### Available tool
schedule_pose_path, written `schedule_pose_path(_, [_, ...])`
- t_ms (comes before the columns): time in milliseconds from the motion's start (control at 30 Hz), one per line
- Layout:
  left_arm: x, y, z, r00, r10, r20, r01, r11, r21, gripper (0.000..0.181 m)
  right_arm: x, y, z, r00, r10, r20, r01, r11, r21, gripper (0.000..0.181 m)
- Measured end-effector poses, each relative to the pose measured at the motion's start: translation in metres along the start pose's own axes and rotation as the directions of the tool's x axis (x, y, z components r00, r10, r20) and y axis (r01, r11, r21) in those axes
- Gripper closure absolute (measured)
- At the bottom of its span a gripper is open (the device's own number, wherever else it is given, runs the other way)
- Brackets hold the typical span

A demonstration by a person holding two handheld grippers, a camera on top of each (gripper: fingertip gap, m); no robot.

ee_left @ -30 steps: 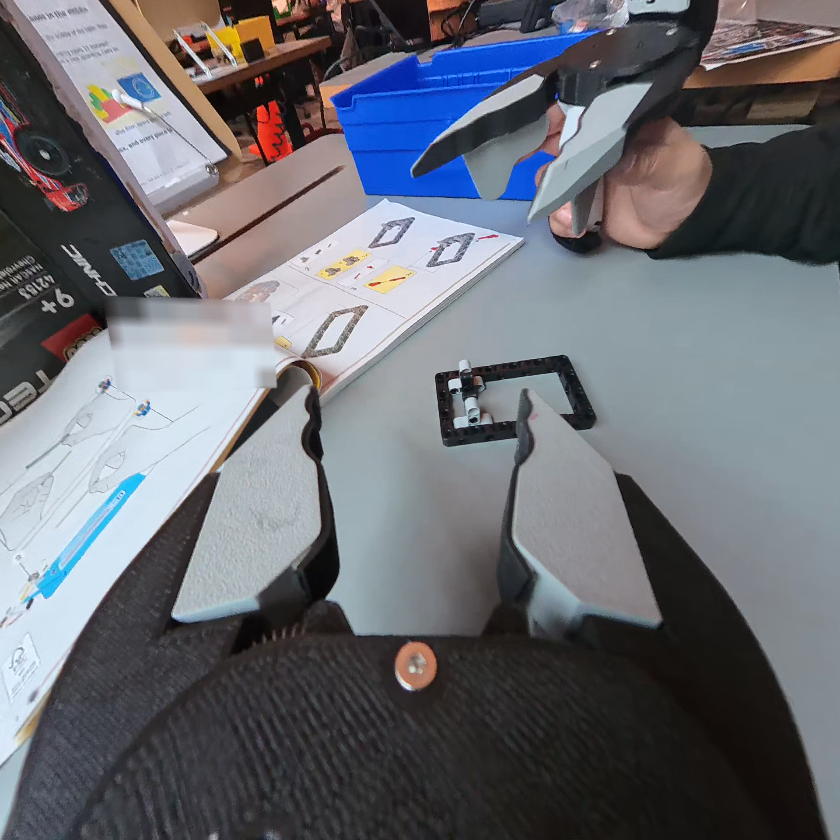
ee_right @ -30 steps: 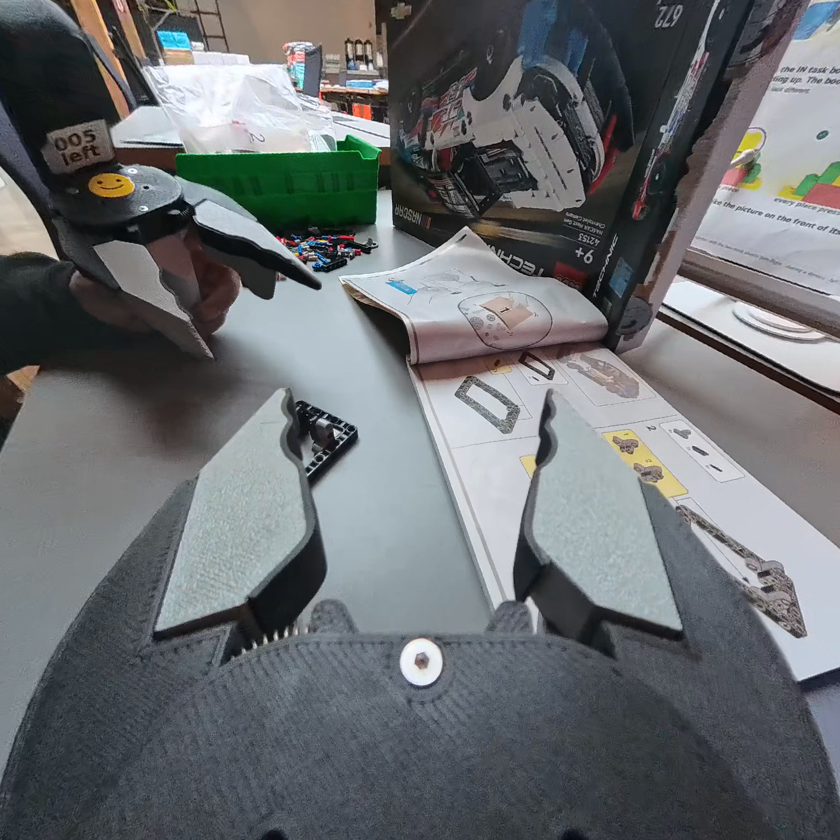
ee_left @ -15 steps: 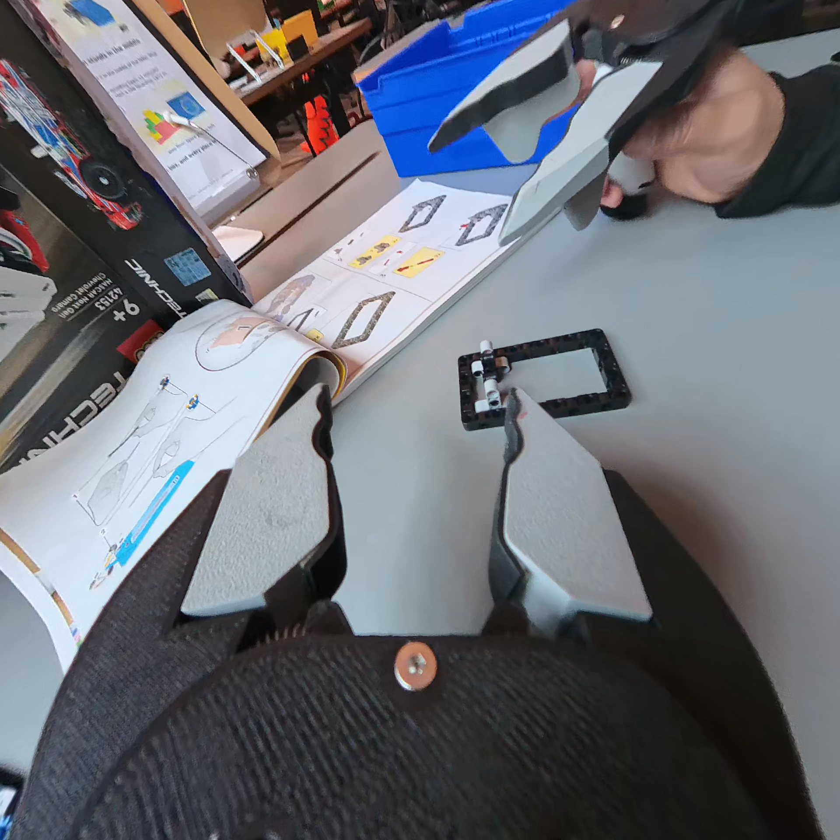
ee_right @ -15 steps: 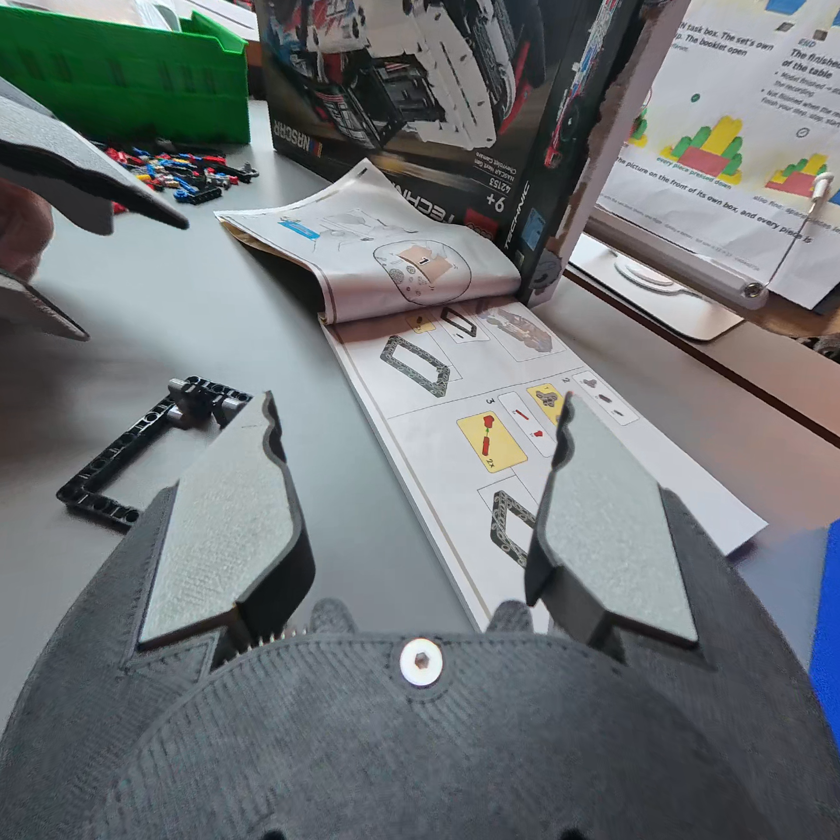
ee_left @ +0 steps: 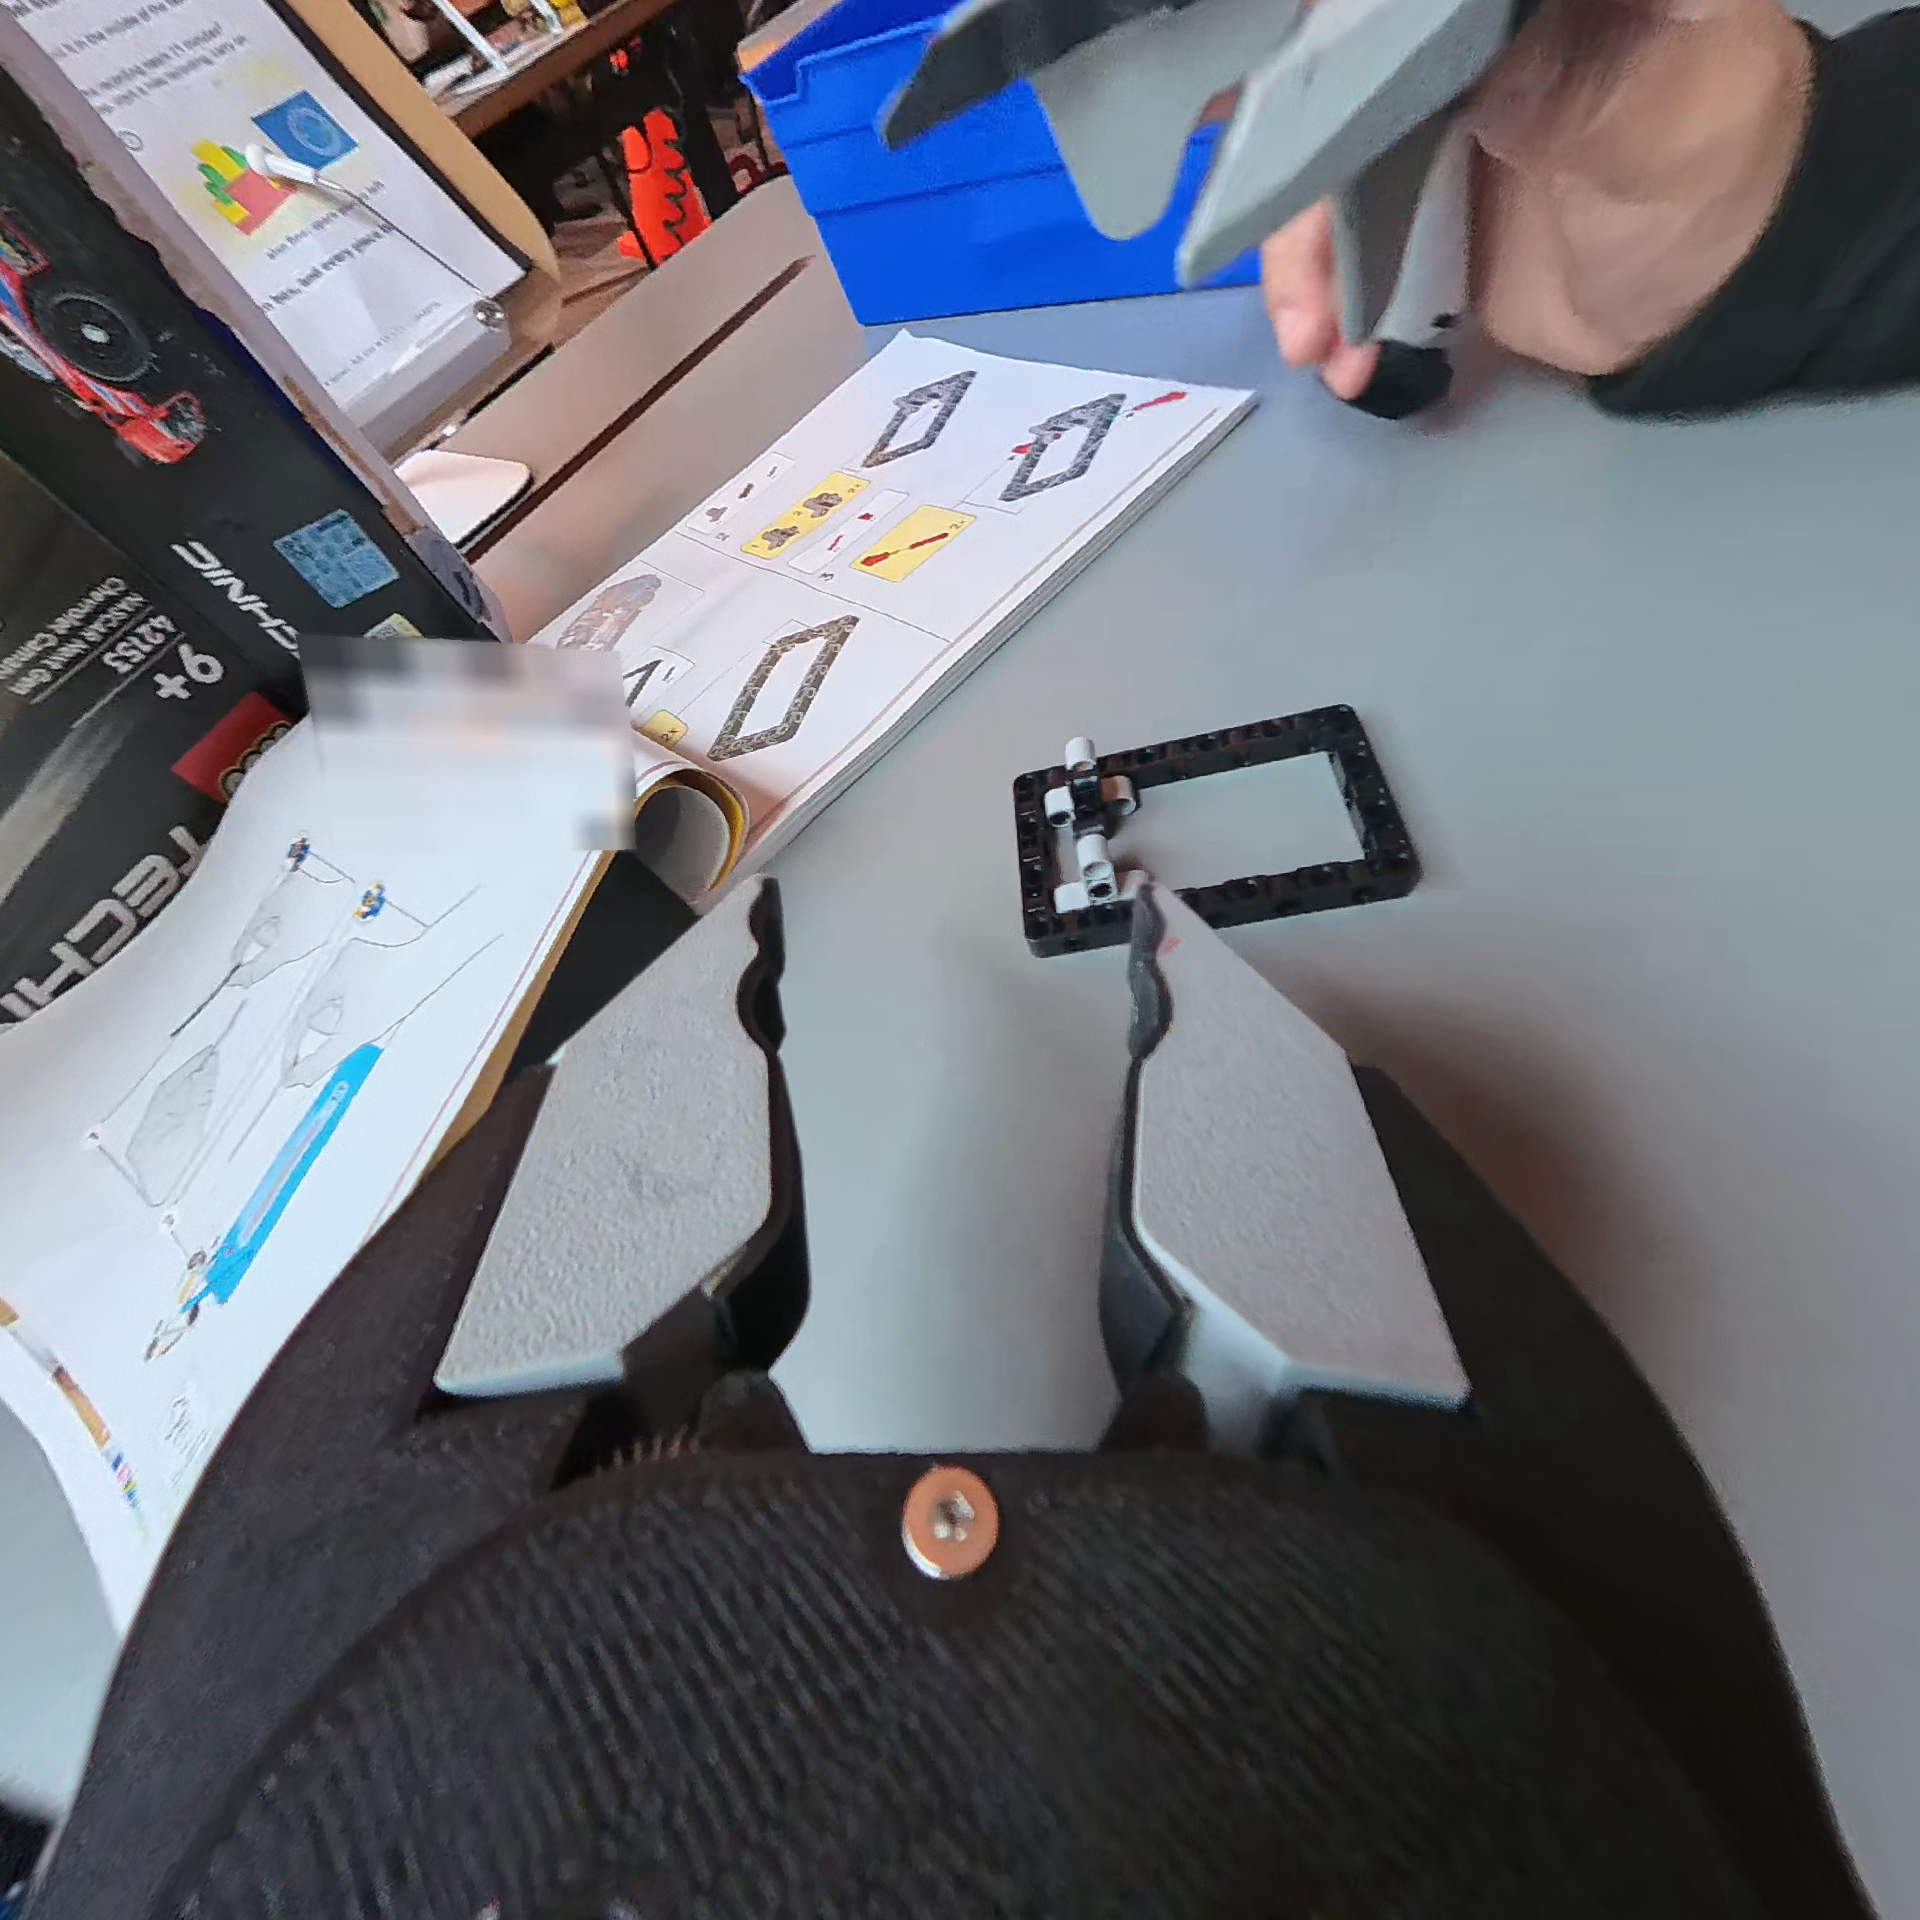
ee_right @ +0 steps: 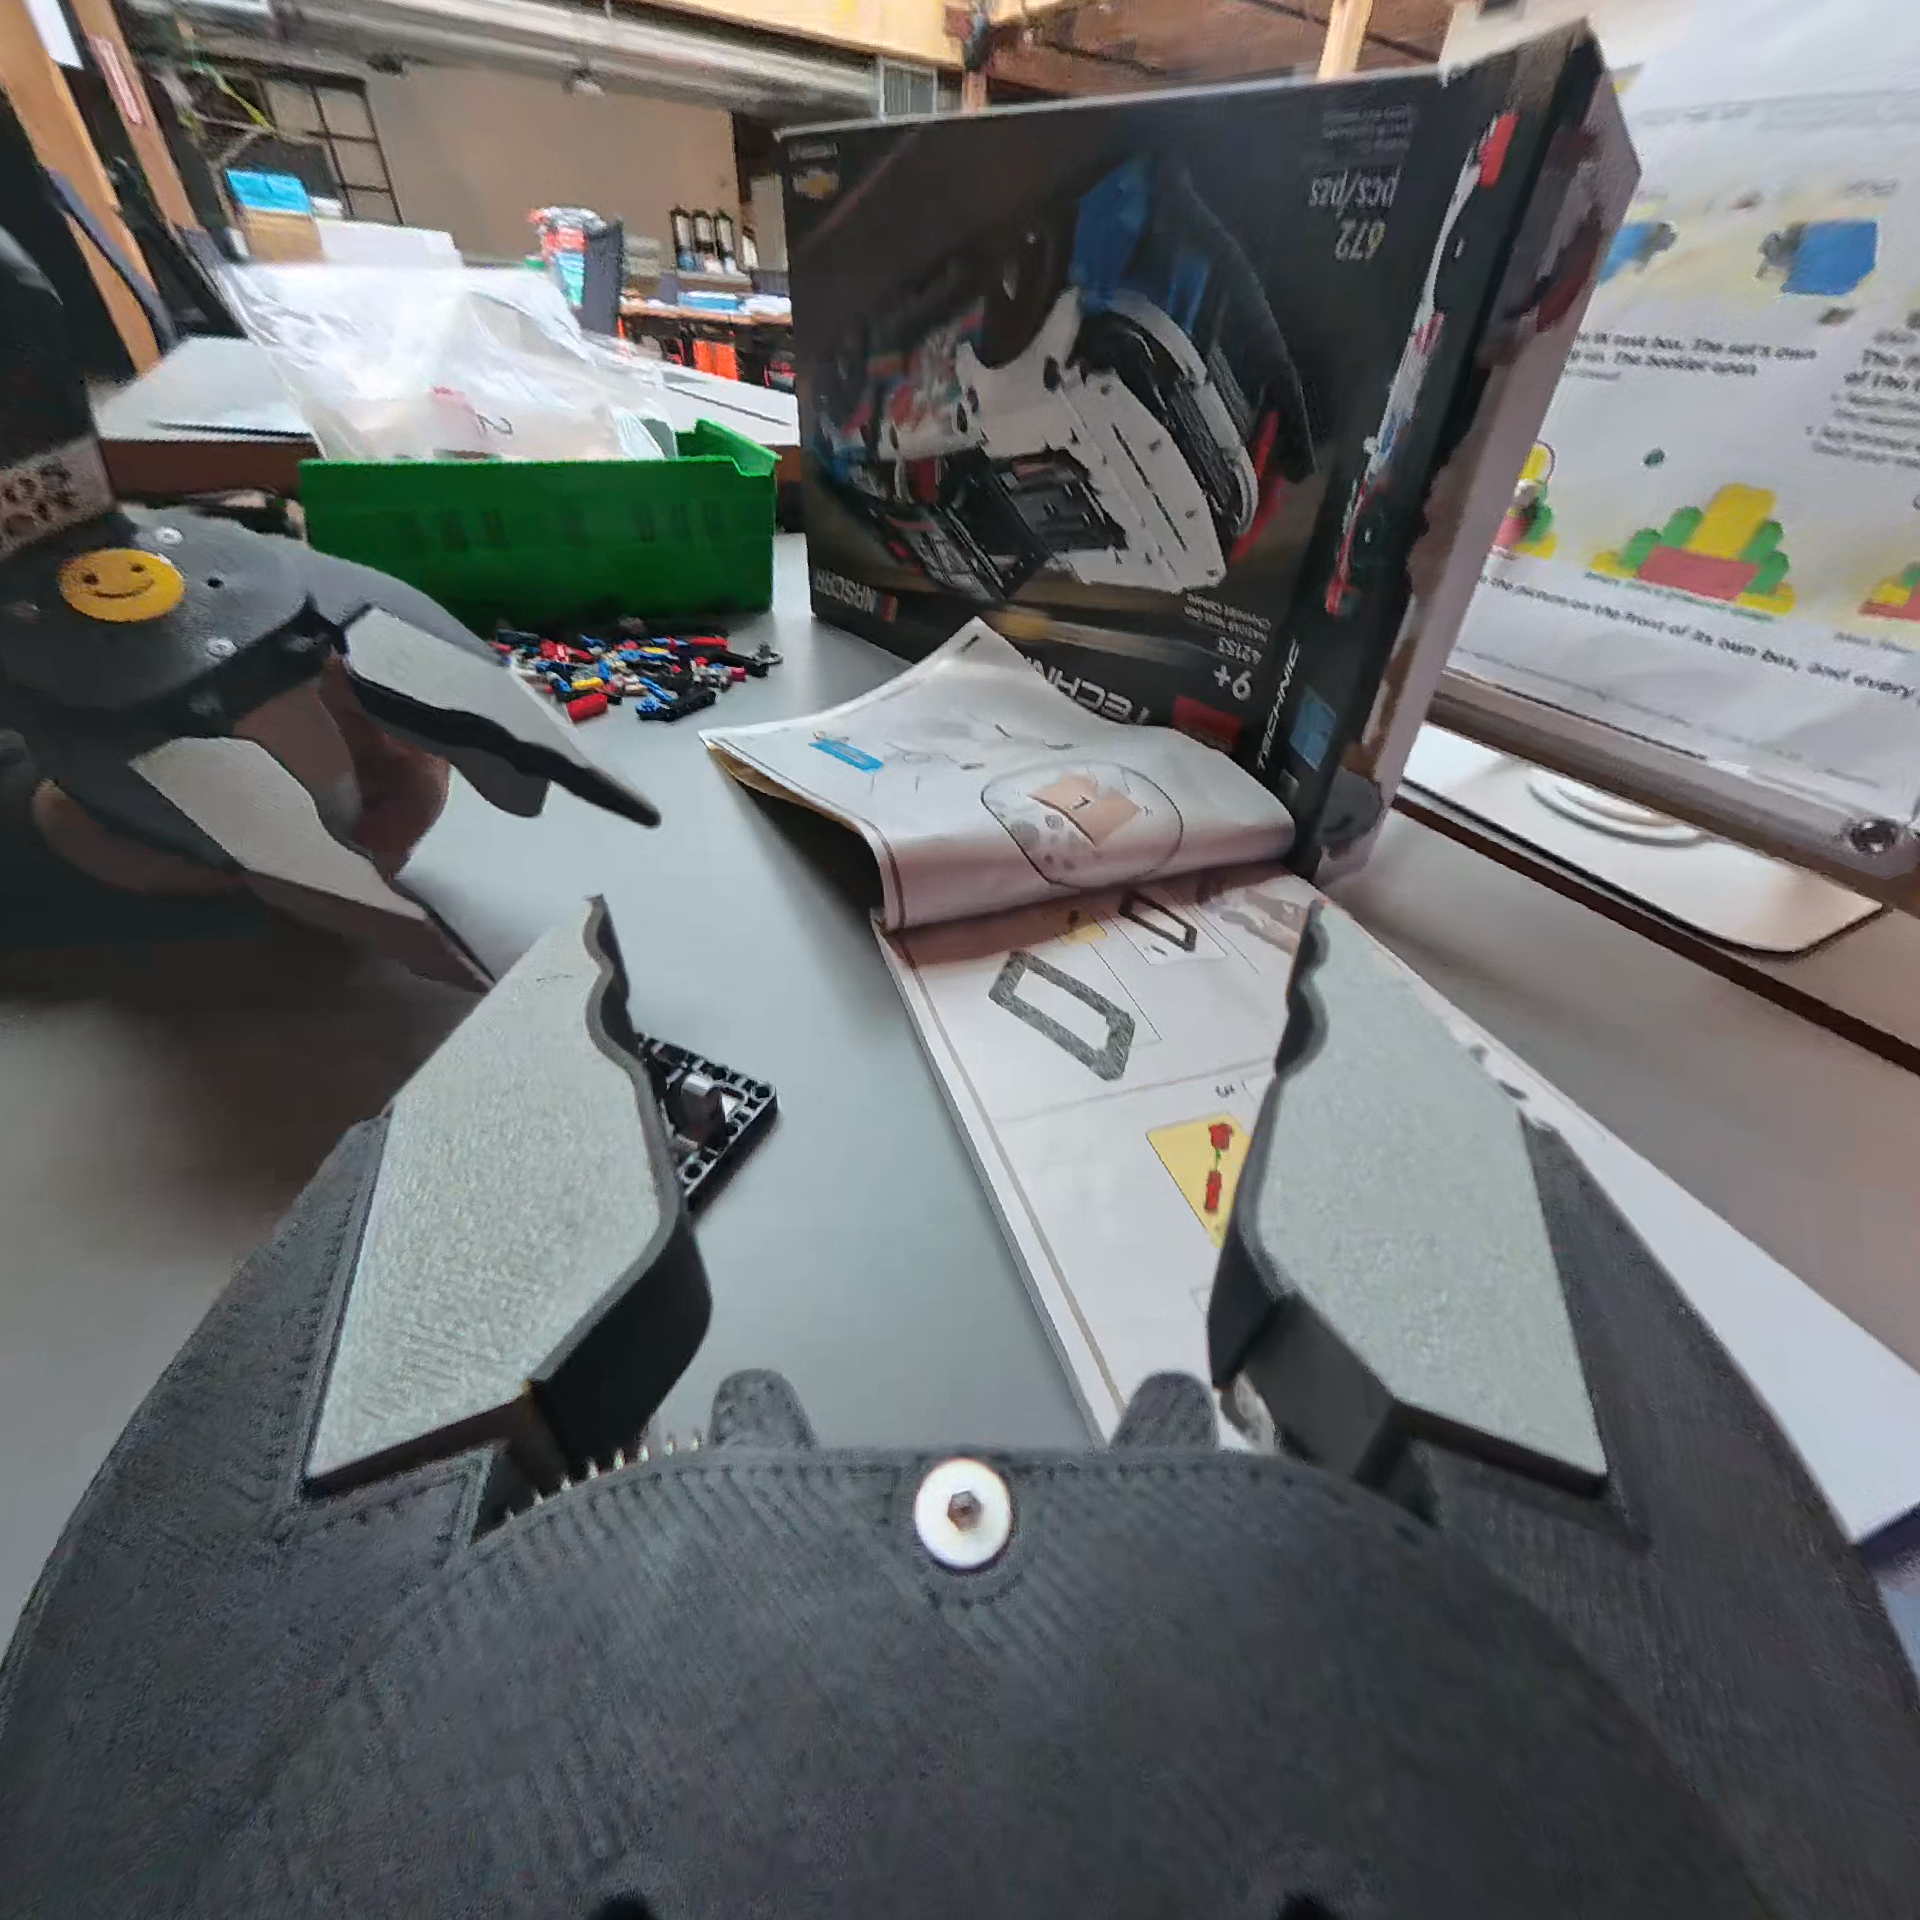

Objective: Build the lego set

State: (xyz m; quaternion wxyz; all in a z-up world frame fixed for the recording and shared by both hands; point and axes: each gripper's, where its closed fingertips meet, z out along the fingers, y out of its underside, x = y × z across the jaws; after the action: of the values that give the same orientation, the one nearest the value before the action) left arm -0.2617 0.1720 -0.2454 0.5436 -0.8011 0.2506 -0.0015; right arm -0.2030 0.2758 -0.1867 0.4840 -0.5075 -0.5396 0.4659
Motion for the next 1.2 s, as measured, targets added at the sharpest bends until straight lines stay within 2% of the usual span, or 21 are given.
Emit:
schedule_pose_path(200, [0.007,0.007,0.009,0.994,-0.036,-0.102,0.029,0.998,-0.063,0.115,0.023,-0.044,0.023,0.996,-0.091,-0.007,0.092,0.992,0.088,0.067])
schedule_pose_path(267, [0.001,0.006,0.014,0.995,-0.031,-0.093,0.026,0.998,-0.054,0.114,0.033,-0.05,0.03,0.993,-0.116,-0.011,0.116,0.988,0.105,0.071])
schedule_pose_path(367, [-0.012,-0.003,0.02,0.998,-0.029,-0.063,0.029,1.0,-0.001,0.11,0.047,-0.04,0.032,0.996,-0.085,-0.011,0.086,0.994,0.072,0.08])
schedule_pose_path(433, [-0.021,-0.011,0.024,0.999,-0.027,-0.045,0.029,0.999,0.044,0.105,0.046,-0.031,0.031,0.997,-0.061,0.039,0.06,0.998,0.027,0.09])
schedule_pose_path(467, [-0.025,-0.015,0.026,0.998,-0.036,-0.045,0.039,0.997,0.071,0.1,0.049,-0.025,0.029,0.996,-0.085,0.037,0.085,0.996,0.005,0.099])
schedule_pose_path(567, [-0.037,-0.026,0.03,0.996,-0.074,-0.055,0.081,0.987,0.14,0.091,0.06,-0.014,0.027,0.993,-0.122,-0.001,0.122,0.992,-0.025,0.105])
schedule_pose_path(667, [-0.04,-0.032,0.037,0.986,-0.114,-0.118,0.132,0.978,0.162,0.082,0.063,-0.01,0.027,0.999,-0.04,0.005,0.04,0.998,-0.056,0.109])
schedule_pose_path(700, [-0.038,-0.033,0.038,0.983,-0.118,-0.141,0.14,0.977,0.161,0.081,0.065,-0.01,0.026,0.999,-0.044,-0.01,0.043,0.997,-0.069,0.117])
schedule_pose_path(767, [-0.033,-0.034,0.035,0.983,-0.096,-0.154,0.121,0.979,0.162,0.086,0.075,-0.009,0.021,0.991,-0.098,-0.086,0.089,0.991,-0.102,0.142])
schedule_pose_path(800, [-0.031,-0.036,0.032,0.985,-0.071,-0.155,0.098,0.98,0.173,0.091,0.082,-0.009,0.018,0.983,-0.128,-0.134,0.111,0.986,-0.124,0.147])
schedule_pose_path(867, [-0.025,-0.038,0.027,0.985,-0.022,-0.169,0.054,0.98,0.19,0.105,0.088,-0.009,0.013,0.97,-0.159,-0.185,0.13,0.978,-0.161,0.142])
schedule_pose_path(933, [-0.023,-0.037,0.026,0.985,-0.005,-0.174,0.038,0.981,0.189,0.111,0.087,-0.011,0.013,0.968,-0.168,-0.187,0.138,0.976,-0.167,0.146])
schedule_pose_path(1067, [-0.016,-0.036,0.026,0.972,-0.042,-0.231,0.085,0.98,0.179,0.116,0.085,-0.006,0.015,0.974,-0.144,-0.177,0.115,0.98,-0.165,0.15])
schedule_pose_path(1200, [-0.018,-0.034,0.025,0.974,-0.038,-0.224,0.078,0.982,0.171,0.12,0.088,-0.006,0.014,0.967,-0.156,-0.201,0.124,0.979,-0.164,0.15])
